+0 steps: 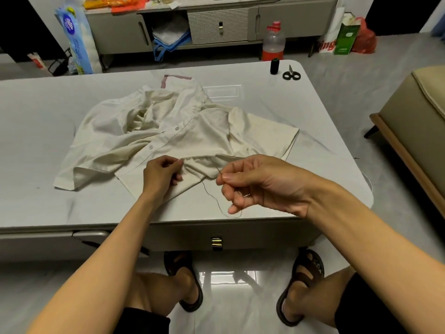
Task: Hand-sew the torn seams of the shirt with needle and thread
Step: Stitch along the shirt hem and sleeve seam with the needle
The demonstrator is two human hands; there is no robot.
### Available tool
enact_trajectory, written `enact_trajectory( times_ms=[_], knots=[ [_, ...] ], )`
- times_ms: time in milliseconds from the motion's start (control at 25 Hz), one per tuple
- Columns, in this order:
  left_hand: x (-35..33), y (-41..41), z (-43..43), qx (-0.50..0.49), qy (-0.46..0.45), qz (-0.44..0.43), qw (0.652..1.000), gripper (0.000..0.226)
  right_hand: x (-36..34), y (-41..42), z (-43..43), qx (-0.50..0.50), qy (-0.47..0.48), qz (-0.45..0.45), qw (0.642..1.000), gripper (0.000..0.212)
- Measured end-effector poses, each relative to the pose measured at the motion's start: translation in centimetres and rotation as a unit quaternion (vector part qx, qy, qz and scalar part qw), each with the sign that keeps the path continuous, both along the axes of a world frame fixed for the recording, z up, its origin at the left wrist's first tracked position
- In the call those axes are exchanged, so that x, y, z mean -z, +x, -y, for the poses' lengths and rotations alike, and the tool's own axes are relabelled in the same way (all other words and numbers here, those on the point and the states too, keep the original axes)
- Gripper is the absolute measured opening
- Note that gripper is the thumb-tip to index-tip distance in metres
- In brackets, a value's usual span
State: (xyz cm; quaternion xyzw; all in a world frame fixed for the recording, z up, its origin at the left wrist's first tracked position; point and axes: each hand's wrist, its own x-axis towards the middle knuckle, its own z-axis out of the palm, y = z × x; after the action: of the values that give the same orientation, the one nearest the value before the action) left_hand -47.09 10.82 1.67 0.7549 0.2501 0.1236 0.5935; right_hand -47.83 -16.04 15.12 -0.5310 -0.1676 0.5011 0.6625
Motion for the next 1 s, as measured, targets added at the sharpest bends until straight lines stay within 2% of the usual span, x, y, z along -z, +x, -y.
enact_trajectory(
  times_ms=[80,240,320,560,760,800,880,1000],
  knots=[
    [-0.3,-0.3,-0.1,0.012,0.019,0.015,1.000,0.014,1.3,-0.3,-1.3,0.038,-0.036,0.087,0.995,0.010],
    [-0.9,-0.8,-0.6,0.037,0.072,0.033,0.996,0.016,4.8,-2.6,-4.2,-0.047,-0.104,0.216,0.970,0.016],
    [-1.2,-0.9,-0.8,0.044,0.083,0.024,0.995,0.014,6.3,-2.6,-5.3,-0.032,-0.134,0.261,0.956,0.015],
    [-1.6,-0.6,-0.7,0.044,0.102,0.013,0.994,0.009,8.8,-0.4,-6.7,0.095,-0.121,0.246,0.957,0.016],
    [-2.2,-1.2,-0.3,-0.010,0.130,0.024,0.991,0.013,9.7,1.0,-6.5,0.187,-0.118,0.262,0.939,0.017],
    [-2.6,-1.5,0.0,-0.002,0.111,0.025,0.994,0.010,9.7,1.0,-6.6,0.198,-0.112,0.263,0.938,0.018],
    [-3.4,-2.5,0.8,0.044,0.014,0.028,0.999,0.006,9.6,0.9,-7.0,0.227,-0.088,0.238,0.940,0.016],
    [-3.8,-3.8,1.8,0.129,-0.156,0.035,0.979,0.027,9.1,0.9,-7.9,0.260,-0.050,0.156,0.952,0.013]
  ],
)
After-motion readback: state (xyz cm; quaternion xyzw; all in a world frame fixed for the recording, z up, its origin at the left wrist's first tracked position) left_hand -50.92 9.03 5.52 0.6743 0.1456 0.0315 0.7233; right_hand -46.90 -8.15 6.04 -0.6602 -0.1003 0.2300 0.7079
